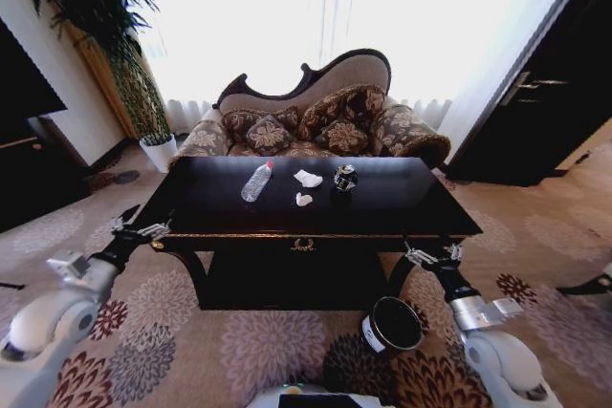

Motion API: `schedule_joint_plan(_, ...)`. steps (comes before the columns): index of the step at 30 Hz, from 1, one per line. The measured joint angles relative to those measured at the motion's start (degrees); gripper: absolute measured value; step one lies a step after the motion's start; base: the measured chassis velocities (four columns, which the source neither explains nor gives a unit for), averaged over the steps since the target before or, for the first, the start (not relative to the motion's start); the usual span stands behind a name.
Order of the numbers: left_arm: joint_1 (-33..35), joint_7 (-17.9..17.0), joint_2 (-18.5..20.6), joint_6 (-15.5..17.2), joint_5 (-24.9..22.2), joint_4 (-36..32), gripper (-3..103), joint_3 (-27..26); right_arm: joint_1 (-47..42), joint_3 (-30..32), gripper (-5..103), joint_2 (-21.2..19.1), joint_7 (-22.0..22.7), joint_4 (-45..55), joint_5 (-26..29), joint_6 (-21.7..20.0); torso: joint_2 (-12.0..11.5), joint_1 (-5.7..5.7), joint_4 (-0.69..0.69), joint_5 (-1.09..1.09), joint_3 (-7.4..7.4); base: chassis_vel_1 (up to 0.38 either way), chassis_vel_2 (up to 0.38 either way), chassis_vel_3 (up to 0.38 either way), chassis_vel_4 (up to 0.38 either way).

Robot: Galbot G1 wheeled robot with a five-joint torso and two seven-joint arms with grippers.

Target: Move to the front of the table and place the trash on the table into the trash bin.

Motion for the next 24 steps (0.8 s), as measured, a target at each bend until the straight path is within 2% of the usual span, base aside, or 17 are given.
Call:
schedule_joint_plan(9, -5.3, 3.1, 3.6, 1.2, -1.3, 1.4, 100, 8.4, -0.5, -0.1, 100, 1.7, -0.1, -0.1, -0.3, 0.1, 0.0, -0.01, 0.00, 0.00, 0.00, 0.000, 0.000, 0.000, 0.000)
schedule_joint_plan(12, -9.8, 3.8, 4.1, 1.3, -1.9, 3.7, 100, 12.4, -0.2, -0.2, 100, 1.9, -0.1, 0.4, -0.6, -0.1, 0.0, 0.00, 0.00, 0.00, 0.00, 0.000, 0.000, 0.000, 0.000)
schedule_joint_plan(18, -16.9, 4.1, 4.6, 1.5, -4.0, 7.8, 100, 16.8, -0.4, 0.5, 100, 1.4, 0.1, 0.8, -0.4, -0.4, 0.0, 0.00, 0.00, 0.00, 0.00, 0.000, 0.000, 0.000, 0.000)
schedule_joint_plan(22, -25.1, 4.3, 4.6, 2.0, -4.6, 11.8, 100, 23.5, -0.8, 0.8, 100, 1.8, 0.1, 1.0, -0.5, -0.5, 0.0, 0.00, 0.00, 0.01, 0.00, 0.000, 0.000, 0.000, 0.000)
schedule_joint_plan(24, -26.8, 4.3, 4.4, 2.2, -4.7, 12.5, 100, 24.9, -0.9, 0.8, 100, 1.9, 0.2, 1.1, -0.5, -0.6, 0.0, 0.00, -0.01, 0.01, 0.00, 0.000, 0.000, 0.000, 0.000)
